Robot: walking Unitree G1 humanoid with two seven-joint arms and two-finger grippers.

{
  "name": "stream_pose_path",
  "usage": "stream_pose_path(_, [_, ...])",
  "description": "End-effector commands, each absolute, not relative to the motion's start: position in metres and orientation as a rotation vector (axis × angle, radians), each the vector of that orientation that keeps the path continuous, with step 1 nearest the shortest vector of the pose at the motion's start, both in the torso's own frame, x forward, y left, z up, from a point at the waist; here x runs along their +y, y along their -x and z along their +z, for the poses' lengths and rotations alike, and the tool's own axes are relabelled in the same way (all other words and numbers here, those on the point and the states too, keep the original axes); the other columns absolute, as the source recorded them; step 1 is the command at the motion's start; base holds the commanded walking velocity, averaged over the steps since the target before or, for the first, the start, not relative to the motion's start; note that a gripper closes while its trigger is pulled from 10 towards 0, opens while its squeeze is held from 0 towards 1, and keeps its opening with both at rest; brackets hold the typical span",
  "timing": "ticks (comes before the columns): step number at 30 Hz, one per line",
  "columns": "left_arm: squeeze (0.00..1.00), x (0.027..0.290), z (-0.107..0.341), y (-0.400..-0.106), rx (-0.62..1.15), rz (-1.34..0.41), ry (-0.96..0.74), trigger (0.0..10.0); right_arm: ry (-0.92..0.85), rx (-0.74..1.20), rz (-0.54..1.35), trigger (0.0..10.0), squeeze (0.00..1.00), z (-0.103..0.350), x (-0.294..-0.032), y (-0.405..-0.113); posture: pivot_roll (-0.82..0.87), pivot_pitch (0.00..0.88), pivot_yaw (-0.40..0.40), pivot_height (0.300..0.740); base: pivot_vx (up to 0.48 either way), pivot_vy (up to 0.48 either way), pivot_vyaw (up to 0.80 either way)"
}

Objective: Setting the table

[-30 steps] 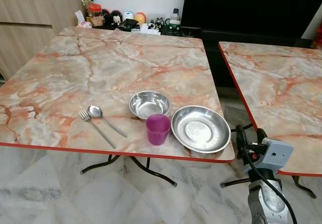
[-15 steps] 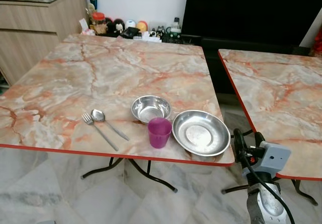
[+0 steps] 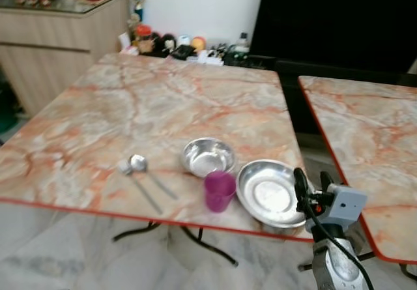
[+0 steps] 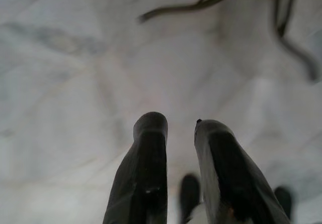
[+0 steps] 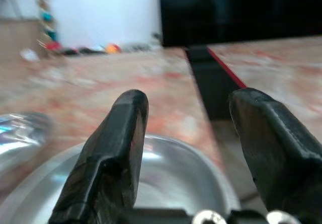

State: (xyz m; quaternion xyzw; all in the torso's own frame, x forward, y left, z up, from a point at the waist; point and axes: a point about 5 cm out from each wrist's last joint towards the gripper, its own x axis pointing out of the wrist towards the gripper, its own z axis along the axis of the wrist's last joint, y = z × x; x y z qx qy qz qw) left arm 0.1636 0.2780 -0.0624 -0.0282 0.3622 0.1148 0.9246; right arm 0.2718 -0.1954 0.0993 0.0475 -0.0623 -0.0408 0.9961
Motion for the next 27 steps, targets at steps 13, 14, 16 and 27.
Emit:
stream_pose_path(13, [0.0, 0.281, -0.067, -0.152, 0.787, 0.224, 0.034, 10.0, -0.152, -0.113, -0.133, 10.0, 0.0, 0.101, -0.195, -0.261, 0.01, 0.08, -0.05, 0.74, 0.0, 0.0, 0.0])
stream_pose_path(14, [0.0, 0.279, -0.067, -0.152, 0.791, 0.216, 0.031, 10.0, -0.195, -0.087, -0.172, 10.0, 0.0, 0.098, -0.198, -0.259, 0.01, 0.087, -0.047, 0.74, 0.0, 0.0, 0.0])
stream_pose_path(16, [0.0, 0.278, -0.068, -0.152, 0.795, 0.208, 0.026, 10.0, -0.238, -0.031, -0.216, 10.0, 0.0, 0.091, -0.202, -0.258, 0.01, 0.089, -0.046, 0.74, 0.0, 0.0, 0.0])
stream_pose_path(27, [0.0, 0.279, -0.068, -0.15, 0.809, 0.18, -0.012, 10.0, -0.408, 0.162, -0.289, 10.0, 0.0, 0.069, -0.208, -0.264, 0.01, 0.109, -0.037, 0.74, 0.0, 0.0, 0.0])
